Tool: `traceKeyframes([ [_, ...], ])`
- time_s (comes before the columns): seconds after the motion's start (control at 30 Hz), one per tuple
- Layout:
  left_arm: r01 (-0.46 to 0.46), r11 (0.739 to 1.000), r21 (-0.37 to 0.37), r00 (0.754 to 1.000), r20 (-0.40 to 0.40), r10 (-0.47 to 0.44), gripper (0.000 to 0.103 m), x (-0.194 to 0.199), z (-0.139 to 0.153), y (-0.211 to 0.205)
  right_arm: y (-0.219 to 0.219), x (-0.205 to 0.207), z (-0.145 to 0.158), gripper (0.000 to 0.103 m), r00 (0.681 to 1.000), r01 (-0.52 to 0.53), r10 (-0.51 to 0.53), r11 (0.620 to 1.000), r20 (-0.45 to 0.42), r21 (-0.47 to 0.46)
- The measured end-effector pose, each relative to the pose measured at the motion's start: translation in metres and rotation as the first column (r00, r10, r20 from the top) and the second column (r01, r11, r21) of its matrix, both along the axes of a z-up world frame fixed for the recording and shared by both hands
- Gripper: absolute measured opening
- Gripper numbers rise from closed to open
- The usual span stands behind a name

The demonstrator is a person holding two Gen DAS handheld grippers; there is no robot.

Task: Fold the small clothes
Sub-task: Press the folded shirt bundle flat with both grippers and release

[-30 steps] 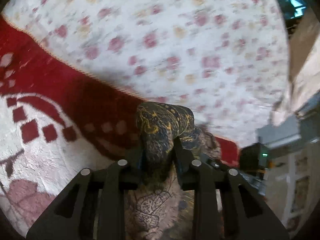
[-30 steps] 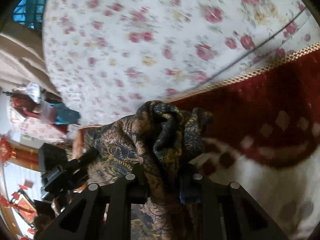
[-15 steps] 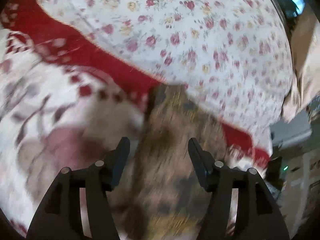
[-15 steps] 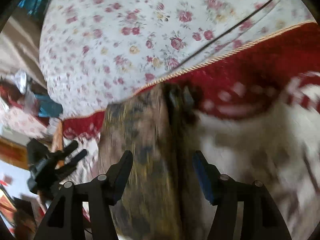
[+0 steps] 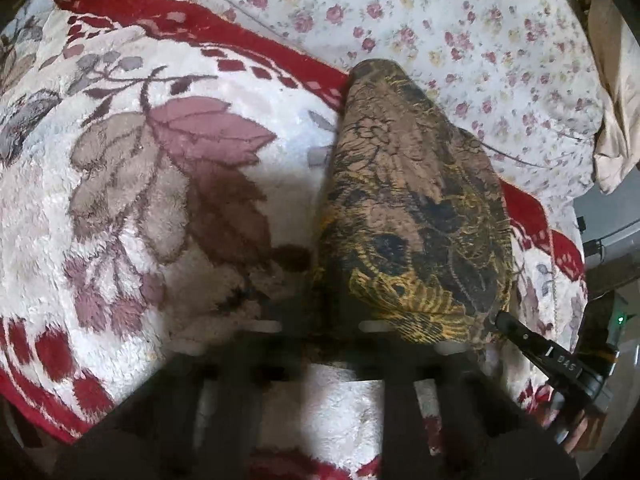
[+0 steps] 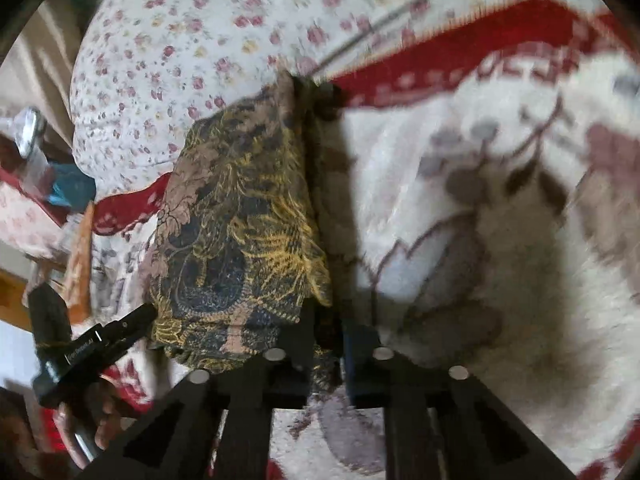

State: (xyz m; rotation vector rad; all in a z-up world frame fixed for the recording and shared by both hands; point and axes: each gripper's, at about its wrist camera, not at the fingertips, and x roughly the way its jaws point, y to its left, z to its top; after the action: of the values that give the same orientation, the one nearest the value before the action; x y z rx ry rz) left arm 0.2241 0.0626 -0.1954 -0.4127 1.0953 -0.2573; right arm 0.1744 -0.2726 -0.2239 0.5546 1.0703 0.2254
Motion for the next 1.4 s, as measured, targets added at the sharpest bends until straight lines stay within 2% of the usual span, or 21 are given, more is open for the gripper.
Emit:
traceKeyframes([
  [0.13, -0.011, 0.999, -0.048, 0.998, 0.062, 0.014, 0.002, -0.012, 0.013, 0.016, -0.008, -0.010, 0.007, 0.005, 1.000, -0.009, 0.005, 0.990, 0.023, 0.141],
  [0.27, -0.101, 0.993, 0.061, 0.994, 0.043, 0.099, 0.000, -0.009, 0.008, 0.028, -0.010, -0.004, -0.016, 0.005, 0.998, 0.019, -0.003, 0.972, -0.070, 0.235],
  [0.33, -0.109, 0.993, 0.054, 0.994, 0.007, 0.109, 0.000, -0.007, 0.003, 0.031, -0.009, -0.001, -0.030, 0.005, 0.992, 0.035, -0.010, 0.979, -0.125, 0.201],
  [0.43, -0.071, 0.997, -0.017, 0.997, 0.010, 0.071, 0.002, -0.010, 0.007, 0.025, -0.004, -0.001, -0.023, 0.009, 0.993, 0.017, 0.004, 0.984, -0.119, 0.176],
  [0.5, -0.010, 0.998, -0.057, 0.999, 0.034, 0.012, 0.029, -0.014, 0.013, 0.016, -0.004, -0.004, -0.015, 0.016, 0.994, 0.014, 0.002, 0.989, -0.111, 0.146],
  [0.53, 0.011, 0.999, -0.050, 0.999, 0.046, -0.008, 0.041, -0.017, 0.016, 0.010, -0.006, -0.007, -0.011, 0.034, 0.995, 0.019, -0.005, 0.990, -0.099, 0.139],
  [0.57, 0.020, 0.999, -0.037, 0.998, 0.057, -0.017, 0.062, -0.018, 0.017, 0.006, -0.008, -0.008, -0.009, 0.050, 0.996, 0.032, -0.020, 0.989, -0.090, 0.141],
  [0.6, 0.023, 1.000, -0.016, 0.998, 0.067, -0.022, 0.068, -0.020, 0.018, 0.002, -0.010, -0.009, -0.009, 0.074, 0.996, 0.052, -0.040, 0.987, -0.083, 0.149],
  [0.63, 0.032, 0.999, 0.012, 0.997, 0.064, -0.033, 0.068, -0.019, 0.015, -0.003, -0.011, -0.010, -0.008, 0.075, 0.996, 0.057, -0.044, 0.985, -0.079, 0.165],
  [0.77, 0.064, 0.998, 0.026, 0.998, -0.029, -0.063, 0.068, -0.008, -0.007, -0.017, -0.006, -0.002, -0.021, 0.068, 0.994, 0.028, -0.004, 0.974, -0.106, 0.226],
  [0.83, 0.050, 0.998, 0.035, 0.999, -0.021, -0.050, 0.067, -0.005, -0.009, -0.019, 0.000, 0.003, -0.029, 0.060, 0.992, 0.019, 0.012, 0.972, -0.127, 0.236],
  [0.87, 0.044, 0.998, 0.033, 0.999, -0.013, -0.044, 0.056, -0.006, -0.007, -0.018, 0.001, 0.005, -0.028, 0.059, 0.993, 0.014, 0.014, 0.973, -0.118, 0.230],
  [0.9, 0.035, 0.999, 0.029, 0.999, -0.005, -0.035, 0.033, -0.006, -0.006, -0.016, 0.002, 0.006, -0.027, 0.050, 0.993, 0.011, 0.016, 0.975, -0.117, 0.222],
  [0.93, 0.029, 0.999, 0.034, 0.999, -0.013, -0.029, 0.024, -0.004, -0.008, -0.014, 0.002, 0.007, -0.028, 0.032, 0.992, 0.009, 0.019, 0.975, -0.124, 0.221],
  [0.97, 0.026, 0.999, 0.028, 1.000, -0.018, -0.026, 0.012, -0.004, -0.011, -0.010, 0.003, 0.006, -0.032, 0.025, 0.990, 0.005, 0.026, 0.974, -0.136, 0.225],
  [1.0, 0.022, 1.000, 0.004, 0.999, -0.024, -0.022, 0.008, -0.003, -0.012, -0.007, 0.003, 0.006, -0.035, 0.021, 0.989, 0.008, 0.026, 0.974, -0.144, 0.228],
  [1.13, 0.023, 0.998, -0.061, 0.999, 0.038, -0.020, 0.006, -0.015, 0.012, 0.009, -0.006, -0.005, -0.019, 0.007, 0.995, 0.029, -0.001, 0.961, -0.103, 0.275],
  [1.2, 0.006, 0.999, -0.038, 1.000, 0.020, -0.005, 0.006, -0.013, 0.005, 0.011, -0.004, -0.011, -0.009, 0.007, 0.998, 0.015, 0.003, 0.964, -0.068, 0.267],
  [1.27, -0.010, 1.000, -0.012, 0.999, -0.043, 0.010, 0.006, -0.006, -0.011, 0.009, 0.010, -0.006, -0.023, 0.007, 0.992, -0.007, 0.033, 0.977, -0.121, 0.214],
  [1.33, -0.010, 1.000, -0.002, 1.000, -0.021, 0.010, 0.006, -0.007, -0.005, 0.008, 0.014, -0.002, -0.036, 0.007, 0.986, 0.009, 0.029, 0.974, -0.162, 0.228],
  [1.4, 0.003, 0.999, 0.038, 1.000, 0.002, -0.003, 0.006, -0.009, -0.003, 0.002, 0.011, -0.003, -0.029, 0.007, 0.991, 0.004, 0.027, 0.974, -0.129, 0.229],
])
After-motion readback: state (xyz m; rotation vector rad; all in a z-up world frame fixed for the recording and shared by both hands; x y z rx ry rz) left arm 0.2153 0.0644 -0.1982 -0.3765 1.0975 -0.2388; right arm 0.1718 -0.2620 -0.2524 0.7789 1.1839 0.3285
